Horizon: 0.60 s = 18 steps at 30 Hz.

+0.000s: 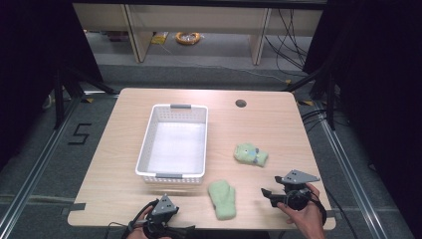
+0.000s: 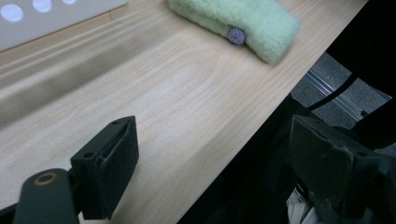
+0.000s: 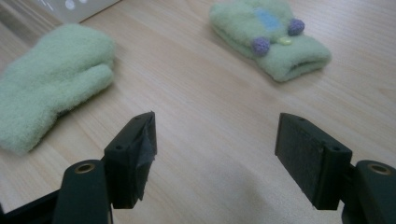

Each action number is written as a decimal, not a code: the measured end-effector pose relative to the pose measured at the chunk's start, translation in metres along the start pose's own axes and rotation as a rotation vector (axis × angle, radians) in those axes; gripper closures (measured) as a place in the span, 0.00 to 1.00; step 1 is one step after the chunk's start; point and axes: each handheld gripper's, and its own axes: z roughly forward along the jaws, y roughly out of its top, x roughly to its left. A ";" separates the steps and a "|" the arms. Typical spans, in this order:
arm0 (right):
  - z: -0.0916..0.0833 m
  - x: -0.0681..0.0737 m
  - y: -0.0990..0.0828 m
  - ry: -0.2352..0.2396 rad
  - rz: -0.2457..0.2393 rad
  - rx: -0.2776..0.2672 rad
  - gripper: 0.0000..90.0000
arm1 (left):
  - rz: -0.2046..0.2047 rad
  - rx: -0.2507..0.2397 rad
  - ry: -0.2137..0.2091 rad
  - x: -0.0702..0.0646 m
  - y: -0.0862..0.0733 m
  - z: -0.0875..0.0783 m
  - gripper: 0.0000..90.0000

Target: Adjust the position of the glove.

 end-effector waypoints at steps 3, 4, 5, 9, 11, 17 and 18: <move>0.000 -0.001 0.000 -0.002 -0.026 -0.002 0.34 | -0.003 -0.004 0.003 0.000 0.000 0.000 0.18; 0.000 0.002 0.001 -0.001 -0.011 0.007 0.34 | 0.018 0.007 0.007 0.001 0.000 -0.001 0.18; 0.000 0.002 0.001 -0.001 -0.011 0.007 0.34 | 0.018 0.007 0.007 0.001 0.000 -0.001 0.18; 0.001 0.001 0.002 0.010 -0.048 -0.010 0.37 | -0.001 -0.003 0.003 0.000 0.000 0.000 0.18; 0.001 0.002 0.003 0.022 -0.047 -0.017 0.37 | 0.002 -0.003 0.005 -0.001 0.000 0.000 0.18; 0.003 0.006 0.005 0.057 -0.082 -0.038 0.40 | 0.019 -0.004 0.001 -0.002 0.000 0.000 0.18; 0.002 0.010 0.005 0.062 -0.035 -0.024 0.40 | 0.019 -0.004 0.001 -0.002 0.000 0.000 0.18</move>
